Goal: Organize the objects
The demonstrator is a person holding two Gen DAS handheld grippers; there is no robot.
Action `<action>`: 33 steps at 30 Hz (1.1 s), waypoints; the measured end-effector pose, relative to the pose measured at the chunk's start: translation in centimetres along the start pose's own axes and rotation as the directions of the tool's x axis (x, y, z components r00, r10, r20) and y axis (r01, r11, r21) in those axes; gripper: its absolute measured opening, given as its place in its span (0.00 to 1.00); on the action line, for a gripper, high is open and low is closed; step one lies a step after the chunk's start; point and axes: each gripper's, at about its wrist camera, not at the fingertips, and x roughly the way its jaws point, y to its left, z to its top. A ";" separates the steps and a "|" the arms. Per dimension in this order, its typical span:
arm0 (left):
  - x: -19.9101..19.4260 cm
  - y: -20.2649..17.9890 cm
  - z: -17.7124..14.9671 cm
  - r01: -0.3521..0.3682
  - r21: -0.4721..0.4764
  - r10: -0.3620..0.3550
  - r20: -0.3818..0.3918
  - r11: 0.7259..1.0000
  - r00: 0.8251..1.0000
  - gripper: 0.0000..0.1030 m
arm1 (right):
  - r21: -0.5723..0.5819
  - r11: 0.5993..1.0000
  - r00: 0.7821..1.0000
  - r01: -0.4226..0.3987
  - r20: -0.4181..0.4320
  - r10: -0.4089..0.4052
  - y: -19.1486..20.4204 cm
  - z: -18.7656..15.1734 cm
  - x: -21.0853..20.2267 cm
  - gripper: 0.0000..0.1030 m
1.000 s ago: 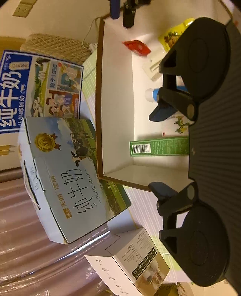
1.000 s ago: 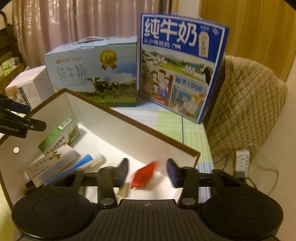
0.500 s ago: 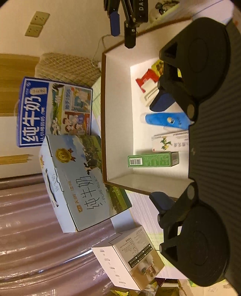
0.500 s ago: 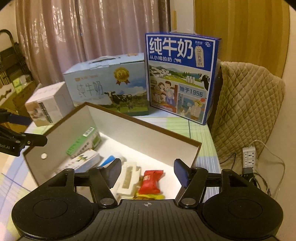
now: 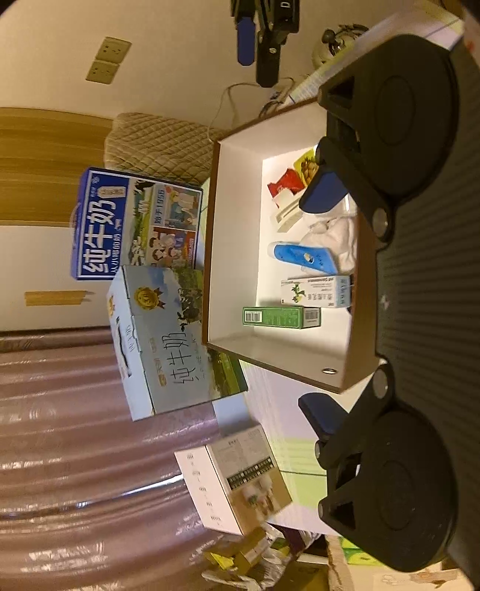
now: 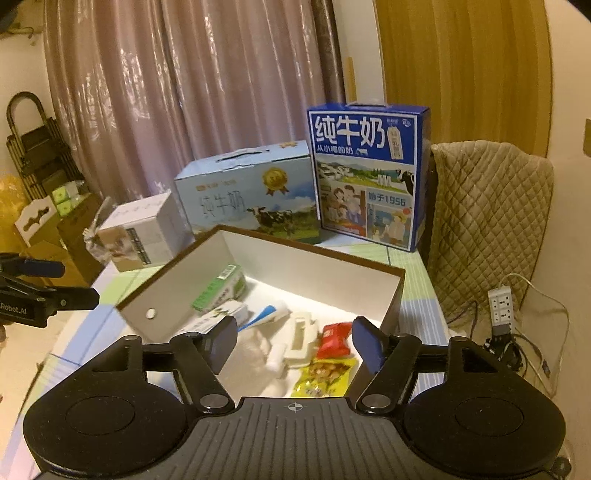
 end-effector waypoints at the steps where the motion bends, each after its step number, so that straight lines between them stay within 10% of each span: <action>1: -0.8 -0.1 -0.3 -0.003 -0.004 0.003 0.006 1.000 1.000 0.99 | -0.001 1.000 1.000 0.008 0.002 -0.008 0.5 -0.2 -0.7 0.65; 20: -20.7 -4.2 -8.8 -0.049 -0.133 0.052 0.018 0.990 0.998 0.99 | 0.038 0.998 0.999 -0.049 0.016 0.048 9.3 -6.0 -16.3 0.66; 33: -27.5 -6.2 -15.8 -0.077 -0.198 0.071 -0.039 0.977 0.997 0.99 | -0.001 0.995 0.995 -0.103 -0.002 0.103 13.3 -11.5 -22.8 0.66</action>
